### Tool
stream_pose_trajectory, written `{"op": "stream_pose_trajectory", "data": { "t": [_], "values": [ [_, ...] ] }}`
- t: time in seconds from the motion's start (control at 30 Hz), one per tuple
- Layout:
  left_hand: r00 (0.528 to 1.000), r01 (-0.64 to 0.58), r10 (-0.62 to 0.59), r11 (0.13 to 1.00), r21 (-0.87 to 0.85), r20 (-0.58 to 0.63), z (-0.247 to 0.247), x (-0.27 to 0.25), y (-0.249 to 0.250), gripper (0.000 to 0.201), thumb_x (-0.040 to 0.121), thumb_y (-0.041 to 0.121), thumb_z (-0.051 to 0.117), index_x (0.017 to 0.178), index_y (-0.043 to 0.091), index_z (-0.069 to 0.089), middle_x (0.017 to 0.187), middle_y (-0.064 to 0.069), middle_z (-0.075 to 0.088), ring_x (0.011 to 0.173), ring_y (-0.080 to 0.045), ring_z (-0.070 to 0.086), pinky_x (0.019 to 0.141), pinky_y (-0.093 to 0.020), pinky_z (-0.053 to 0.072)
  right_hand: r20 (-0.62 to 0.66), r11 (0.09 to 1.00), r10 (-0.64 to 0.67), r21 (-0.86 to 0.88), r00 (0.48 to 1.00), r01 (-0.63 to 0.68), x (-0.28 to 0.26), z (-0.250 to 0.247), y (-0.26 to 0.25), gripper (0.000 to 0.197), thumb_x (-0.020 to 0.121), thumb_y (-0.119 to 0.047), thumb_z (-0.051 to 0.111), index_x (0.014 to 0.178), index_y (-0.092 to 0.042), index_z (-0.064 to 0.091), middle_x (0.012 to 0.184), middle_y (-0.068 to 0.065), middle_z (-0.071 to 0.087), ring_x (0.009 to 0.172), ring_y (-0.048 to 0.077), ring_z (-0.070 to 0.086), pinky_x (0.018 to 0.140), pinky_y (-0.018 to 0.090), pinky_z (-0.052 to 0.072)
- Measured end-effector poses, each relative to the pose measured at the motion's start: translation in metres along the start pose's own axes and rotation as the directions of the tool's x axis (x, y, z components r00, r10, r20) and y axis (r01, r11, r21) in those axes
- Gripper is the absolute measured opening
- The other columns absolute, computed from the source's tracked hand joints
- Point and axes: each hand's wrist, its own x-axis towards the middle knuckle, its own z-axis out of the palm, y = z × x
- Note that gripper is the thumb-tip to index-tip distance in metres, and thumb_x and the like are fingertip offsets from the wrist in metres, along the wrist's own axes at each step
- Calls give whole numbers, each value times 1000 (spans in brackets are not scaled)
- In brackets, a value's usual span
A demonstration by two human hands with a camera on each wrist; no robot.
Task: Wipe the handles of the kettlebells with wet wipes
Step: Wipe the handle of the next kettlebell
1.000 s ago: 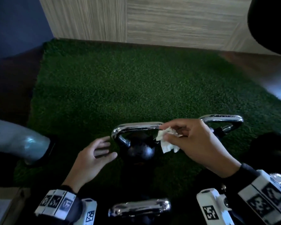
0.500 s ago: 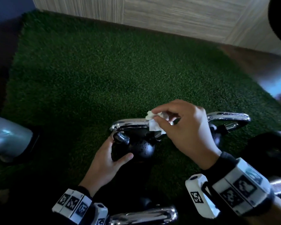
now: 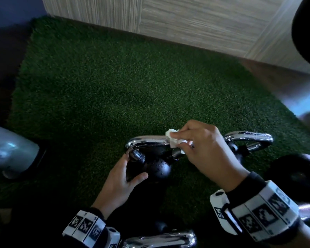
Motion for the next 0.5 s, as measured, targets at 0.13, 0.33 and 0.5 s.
{"op": "stream_pose_trajectory", "data": {
  "t": [0.13,0.33,0.5],
  "values": [
    [1000,-17,18,1000,19,-12,0,2,-1,75,82,47,80,148,34,45,140,21,58,132,5,51,113,-32,44,-112,999,31,28,993,-28,-7,8,0,25,83,-1,80,103,-15,82,89,-5,72,73,2,64,72,8,51],
    [1000,-18,18,1000,20,-16,0,1,1,72,82,46,80,144,42,44,139,24,56,131,10,49,112,-24,43,-212,946,322,117,923,-303,-21,6,17,26,81,-8,84,101,-24,83,88,-13,74,79,2,69,69,5,47],
    [1000,4,-4,1000,-3,-3,1,2,-3,79,81,58,79,148,39,43,143,21,56,134,5,49,114,-34,45,-164,886,458,158,874,-435,-17,3,18,20,84,-18,81,100,-31,83,82,-22,73,78,-13,66,69,2,46]
  ]
}}
